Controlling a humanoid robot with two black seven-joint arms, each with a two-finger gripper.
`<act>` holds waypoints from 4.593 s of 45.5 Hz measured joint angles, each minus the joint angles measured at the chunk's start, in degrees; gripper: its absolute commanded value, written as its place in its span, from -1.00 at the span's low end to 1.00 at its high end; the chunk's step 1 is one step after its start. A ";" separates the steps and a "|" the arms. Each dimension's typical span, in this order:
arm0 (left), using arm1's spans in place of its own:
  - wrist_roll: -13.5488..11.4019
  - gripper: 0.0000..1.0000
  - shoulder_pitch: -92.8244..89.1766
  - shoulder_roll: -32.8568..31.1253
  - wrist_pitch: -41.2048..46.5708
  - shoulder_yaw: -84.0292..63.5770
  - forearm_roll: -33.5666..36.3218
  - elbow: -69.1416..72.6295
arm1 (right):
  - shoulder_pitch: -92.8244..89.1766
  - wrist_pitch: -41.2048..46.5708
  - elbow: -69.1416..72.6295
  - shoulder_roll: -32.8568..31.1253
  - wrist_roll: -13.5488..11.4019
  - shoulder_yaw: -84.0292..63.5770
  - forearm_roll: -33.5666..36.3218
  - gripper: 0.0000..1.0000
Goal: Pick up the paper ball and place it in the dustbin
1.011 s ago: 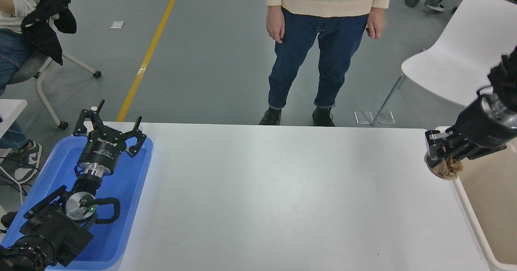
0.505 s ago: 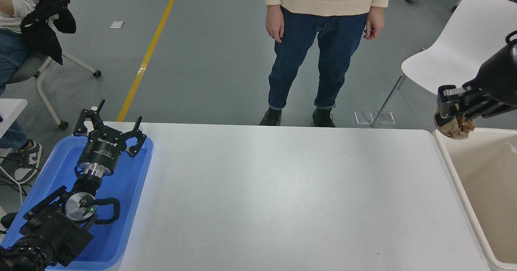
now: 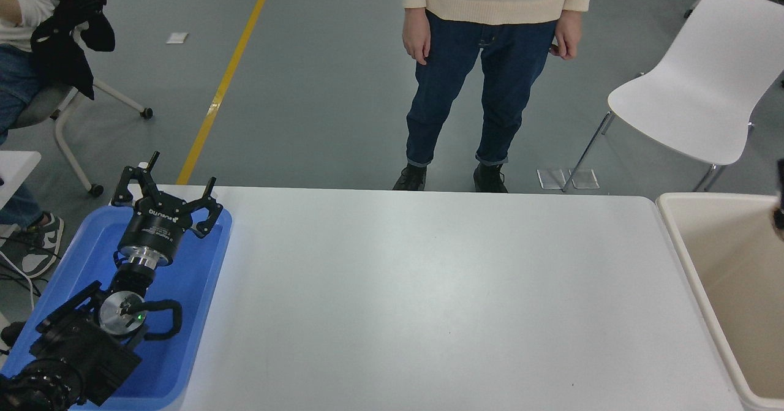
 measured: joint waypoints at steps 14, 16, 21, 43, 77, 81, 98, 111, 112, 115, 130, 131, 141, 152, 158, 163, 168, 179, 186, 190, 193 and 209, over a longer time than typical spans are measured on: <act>-0.09 1.00 0.00 0.03 0.00 0.00 -0.02 0.00 | -6.26 0.00 -9.21 -6.51 0.03 -1.64 -0.34 -1.00; -0.09 1.00 0.00 0.03 0.00 0.00 -0.03 0.00 | -9.49 0.00 -10.91 -7.18 0.04 0.64 -0.30 -1.00; -0.08 1.00 0.00 0.02 0.00 0.00 -0.02 0.00 | -18.49 0.00 -15.12 -8.13 0.07 7.03 -0.03 -1.00; -0.09 1.00 0.00 0.01 0.00 0.00 -0.02 0.00 | -64.96 -9.95 -39.93 -4.06 0.01 42.93 0.20 -1.00; -0.09 1.00 -0.02 0.01 0.00 -0.03 -0.02 0.01 | -94.91 -45.39 -63.36 13.02 0.07 64.91 0.36 -1.00; -0.10 1.00 -0.06 0.00 0.00 -0.02 -0.02 0.01 | -96.09 -48.51 -63.88 14.34 0.06 66.05 0.36 -1.00; -0.10 1.00 -0.06 0.00 0.00 0.00 -0.02 0.00 | -98.37 -53.83 -66.26 16.72 0.07 67.91 0.28 0.40; -0.10 1.00 -0.06 0.00 0.00 0.00 -0.02 0.00 | -99.12 -55.13 -68.99 16.96 0.07 68.06 0.26 0.99; -0.10 1.00 -0.06 0.00 0.00 0.00 -0.02 0.00 | -99.12 -55.19 -69.07 16.99 0.07 68.12 0.30 0.99; -0.10 1.00 -0.06 0.00 0.00 0.00 -0.02 0.00 | -99.16 -55.31 -69.18 17.08 0.08 68.23 0.35 0.99; -0.09 1.00 -0.08 -0.05 0.00 0.00 -0.02 0.00 | -98.91 -55.14 -66.10 15.51 0.08 77.62 0.43 1.00; -0.09 1.00 -0.09 -0.05 0.00 0.00 -0.02 0.00 | -98.90 -55.11 -65.27 15.01 0.08 79.45 0.41 1.00; -0.10 1.00 -0.10 -0.07 0.00 -0.01 0.00 0.00 | -99.61 -54.91 -54.20 9.99 0.08 98.47 0.36 1.00; -0.09 1.00 -0.07 -0.07 0.00 -0.01 0.00 0.01 | -103.45 -52.58 -41.71 7.27 0.27 120.83 0.38 1.00; -0.10 1.00 -0.03 -0.08 0.00 -0.01 -0.02 0.01 | -106.67 -50.03 -35.79 7.71 1.97 131.48 0.39 1.00; -0.09 1.00 -0.02 -0.07 0.00 -0.01 0.00 0.01 | -109.00 -48.21 -32.24 9.07 7.03 138.37 0.57 1.00; -0.09 1.00 -0.01 -0.08 0.00 -0.01 -0.02 0.01 | -110.31 -46.94 -30.31 10.70 13.08 142.04 1.91 1.00; 0.00 1.00 -0.02 -0.08 0.00 0.00 0.04 0.00 | -112.47 -44.00 -28.40 15.65 23.51 145.67 9.09 1.00; 0.00 1.00 -0.03 -0.08 0.00 0.01 0.06 0.00 | -113.43 -43.63 -28.33 20.06 27.72 146.43 11.30 1.00; 0.00 1.00 -0.04 -0.08 0.00 0.00 0.06 0.00 | -113.73 -43.98 -28.93 22.61 30.73 146.57 11.98 1.00; 0.00 1.00 -0.05 -0.08 0.00 0.00 0.06 0.00 | -113.91 -44.45 -29.42 24.28 32.65 146.43 12.26 1.00; 0.00 1.00 -0.08 -0.08 -0.01 0.00 0.06 0.00 | -114.55 -45.73 -30.51 27.76 36.77 143.63 12.77 1.00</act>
